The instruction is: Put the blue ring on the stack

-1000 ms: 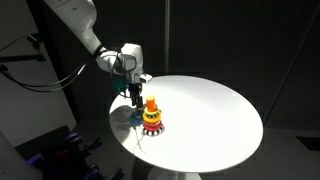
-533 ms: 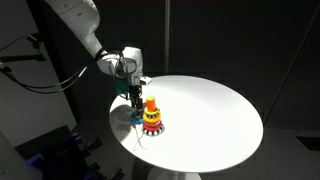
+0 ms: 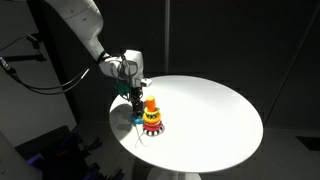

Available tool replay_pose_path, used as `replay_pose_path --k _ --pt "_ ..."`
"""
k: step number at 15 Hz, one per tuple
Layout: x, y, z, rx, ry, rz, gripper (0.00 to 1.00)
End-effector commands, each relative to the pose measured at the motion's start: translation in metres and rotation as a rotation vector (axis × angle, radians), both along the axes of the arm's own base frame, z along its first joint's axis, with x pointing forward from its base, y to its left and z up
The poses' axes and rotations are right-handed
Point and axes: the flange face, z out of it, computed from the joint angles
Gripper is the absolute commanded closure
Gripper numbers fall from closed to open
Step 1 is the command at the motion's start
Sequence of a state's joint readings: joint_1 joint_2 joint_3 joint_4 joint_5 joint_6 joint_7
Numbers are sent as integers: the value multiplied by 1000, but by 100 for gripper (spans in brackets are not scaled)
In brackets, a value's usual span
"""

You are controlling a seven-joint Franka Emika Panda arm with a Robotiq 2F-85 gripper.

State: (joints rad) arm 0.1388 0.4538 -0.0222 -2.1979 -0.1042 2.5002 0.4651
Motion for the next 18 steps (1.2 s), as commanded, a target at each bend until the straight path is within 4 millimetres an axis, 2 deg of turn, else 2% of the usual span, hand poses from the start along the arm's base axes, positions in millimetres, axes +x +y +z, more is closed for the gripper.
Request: replay_pose_path --k 1,4,5,18 --pt "9 -1 3 -3 -13 12 66" --pt "10 -2 12 -6 -20 9 88" --pt "10 -2 17 -8 -22 8 90" --pt "19 -2 87 -54 -21 26 89"
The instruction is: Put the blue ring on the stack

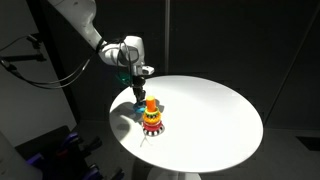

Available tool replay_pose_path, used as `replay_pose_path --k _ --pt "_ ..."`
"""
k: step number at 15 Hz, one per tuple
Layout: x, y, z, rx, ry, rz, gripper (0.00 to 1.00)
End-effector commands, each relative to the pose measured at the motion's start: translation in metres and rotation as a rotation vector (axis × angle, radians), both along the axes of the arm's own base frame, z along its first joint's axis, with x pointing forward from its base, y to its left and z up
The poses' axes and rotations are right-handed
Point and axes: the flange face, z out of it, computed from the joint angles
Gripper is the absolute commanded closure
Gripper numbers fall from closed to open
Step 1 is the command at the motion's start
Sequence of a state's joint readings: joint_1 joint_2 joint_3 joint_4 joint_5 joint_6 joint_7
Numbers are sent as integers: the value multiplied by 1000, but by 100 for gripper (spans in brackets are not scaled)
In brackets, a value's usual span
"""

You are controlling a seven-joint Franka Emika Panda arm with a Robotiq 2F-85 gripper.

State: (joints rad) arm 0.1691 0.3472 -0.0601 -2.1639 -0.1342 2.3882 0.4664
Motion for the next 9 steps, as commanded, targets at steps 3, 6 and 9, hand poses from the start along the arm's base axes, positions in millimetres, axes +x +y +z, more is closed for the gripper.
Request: replay_pose_path --k 3,6,9 --pt "5 4 45 -21 23 17 89" --pt "7 6 66 -31 27 22 89" --pt "8 9 88 -42 25 27 89"
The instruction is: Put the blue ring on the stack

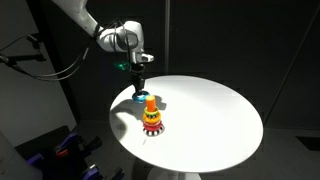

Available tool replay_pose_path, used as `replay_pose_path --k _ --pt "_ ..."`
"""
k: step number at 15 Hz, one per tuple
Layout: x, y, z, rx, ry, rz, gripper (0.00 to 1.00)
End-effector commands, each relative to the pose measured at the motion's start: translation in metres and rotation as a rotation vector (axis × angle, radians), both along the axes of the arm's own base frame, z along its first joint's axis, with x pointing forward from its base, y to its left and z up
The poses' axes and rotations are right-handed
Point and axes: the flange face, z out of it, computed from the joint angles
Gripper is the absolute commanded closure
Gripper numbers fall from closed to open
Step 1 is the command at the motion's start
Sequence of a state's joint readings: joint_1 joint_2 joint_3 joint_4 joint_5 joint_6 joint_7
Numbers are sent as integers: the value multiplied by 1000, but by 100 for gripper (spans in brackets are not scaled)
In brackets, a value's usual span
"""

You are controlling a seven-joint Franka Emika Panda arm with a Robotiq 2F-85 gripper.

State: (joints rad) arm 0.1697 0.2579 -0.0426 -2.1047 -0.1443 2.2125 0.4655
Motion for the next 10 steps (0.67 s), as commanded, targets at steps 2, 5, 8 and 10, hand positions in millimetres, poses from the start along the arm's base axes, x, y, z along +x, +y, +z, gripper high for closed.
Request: replay_pose_path --k 2,5,8,10 --pt "0 2 41 -28 0 24 89" --pt "-4 2 59 -44 6 28 89" --pt "-8 -5 75 -48 20 19 89" --pt "-10 -14 84 -59 19 1 89"
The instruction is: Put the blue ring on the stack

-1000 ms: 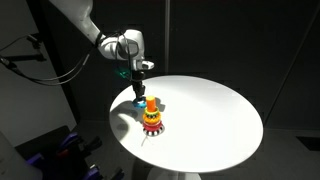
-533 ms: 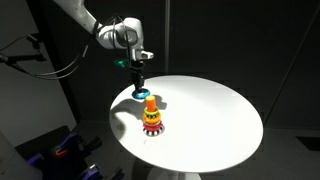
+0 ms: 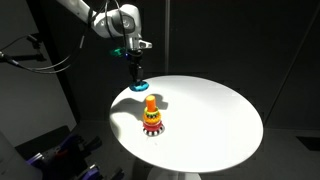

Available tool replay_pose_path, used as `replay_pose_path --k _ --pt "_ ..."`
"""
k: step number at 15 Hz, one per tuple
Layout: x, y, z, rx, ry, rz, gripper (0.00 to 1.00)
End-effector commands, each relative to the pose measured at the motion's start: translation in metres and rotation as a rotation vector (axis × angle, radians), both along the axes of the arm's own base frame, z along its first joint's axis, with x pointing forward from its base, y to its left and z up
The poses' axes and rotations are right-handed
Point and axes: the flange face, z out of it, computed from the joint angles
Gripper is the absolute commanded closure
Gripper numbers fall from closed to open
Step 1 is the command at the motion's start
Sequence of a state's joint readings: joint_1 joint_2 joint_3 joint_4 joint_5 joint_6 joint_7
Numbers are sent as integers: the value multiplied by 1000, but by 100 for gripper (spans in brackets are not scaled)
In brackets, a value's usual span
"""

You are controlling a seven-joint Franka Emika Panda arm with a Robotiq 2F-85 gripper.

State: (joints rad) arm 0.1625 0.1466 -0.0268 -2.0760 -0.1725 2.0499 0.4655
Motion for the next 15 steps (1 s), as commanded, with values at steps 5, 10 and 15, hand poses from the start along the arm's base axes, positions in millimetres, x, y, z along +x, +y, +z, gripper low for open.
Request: replay_pose_path --k 5,10,15 --pt "-4 -41 37 -53 -10 -42 89" --pt "-2 -72 38 -43 -13 -93 89" --pt "-1 -97 37 -22 -18 -127 89"
